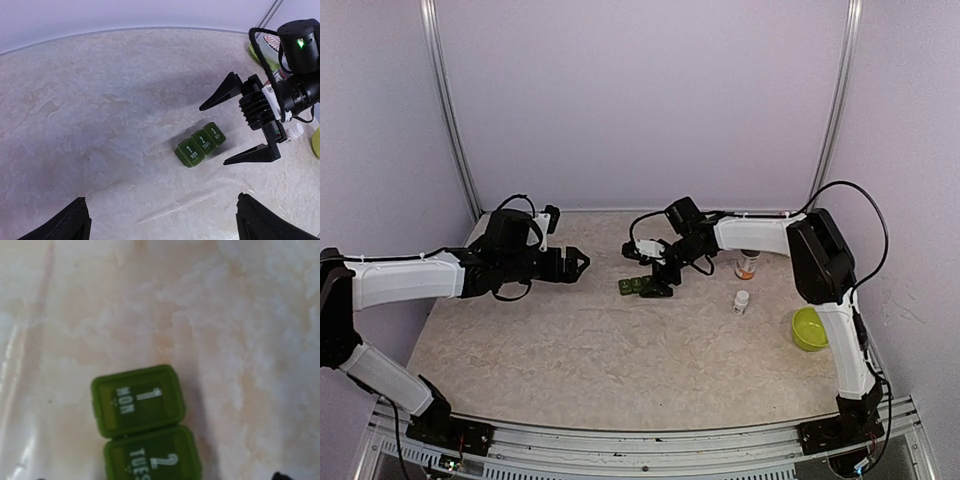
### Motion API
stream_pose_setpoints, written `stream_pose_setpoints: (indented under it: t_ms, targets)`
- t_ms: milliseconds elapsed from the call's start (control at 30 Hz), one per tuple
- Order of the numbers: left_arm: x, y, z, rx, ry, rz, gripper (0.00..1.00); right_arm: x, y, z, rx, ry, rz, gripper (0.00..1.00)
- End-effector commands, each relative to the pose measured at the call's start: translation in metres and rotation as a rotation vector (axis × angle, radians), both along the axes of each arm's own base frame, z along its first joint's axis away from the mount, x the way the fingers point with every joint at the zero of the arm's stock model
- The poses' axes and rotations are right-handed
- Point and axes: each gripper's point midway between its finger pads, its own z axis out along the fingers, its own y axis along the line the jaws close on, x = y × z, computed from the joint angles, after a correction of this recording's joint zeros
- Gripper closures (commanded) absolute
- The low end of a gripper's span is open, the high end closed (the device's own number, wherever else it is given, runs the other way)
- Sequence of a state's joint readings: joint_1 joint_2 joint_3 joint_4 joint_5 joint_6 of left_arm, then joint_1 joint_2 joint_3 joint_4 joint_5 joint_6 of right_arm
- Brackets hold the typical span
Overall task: Sort the pills into containers
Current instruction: Pick up the pill container from the center of the board.
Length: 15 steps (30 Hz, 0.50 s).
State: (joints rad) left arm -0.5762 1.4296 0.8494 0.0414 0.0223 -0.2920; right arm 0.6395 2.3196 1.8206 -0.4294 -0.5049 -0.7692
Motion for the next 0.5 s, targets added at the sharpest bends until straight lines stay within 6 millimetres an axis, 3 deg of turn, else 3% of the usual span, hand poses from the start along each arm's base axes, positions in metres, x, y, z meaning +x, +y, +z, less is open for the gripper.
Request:
stream_pose_setpoints:
  t_ms: [0,467]
  targets:
    - [-0.003,0.003,0.006,-0.019,-0.003,0.003,0.01,-0.005,0.006,-0.015,-0.018,0.035,0.031,0.05]
    - [-0.003,0.0,0.006,-0.032,0.009,-0.009,0.01,-0.002,0.012,-0.036,-0.03,0.047,0.065,0.05]
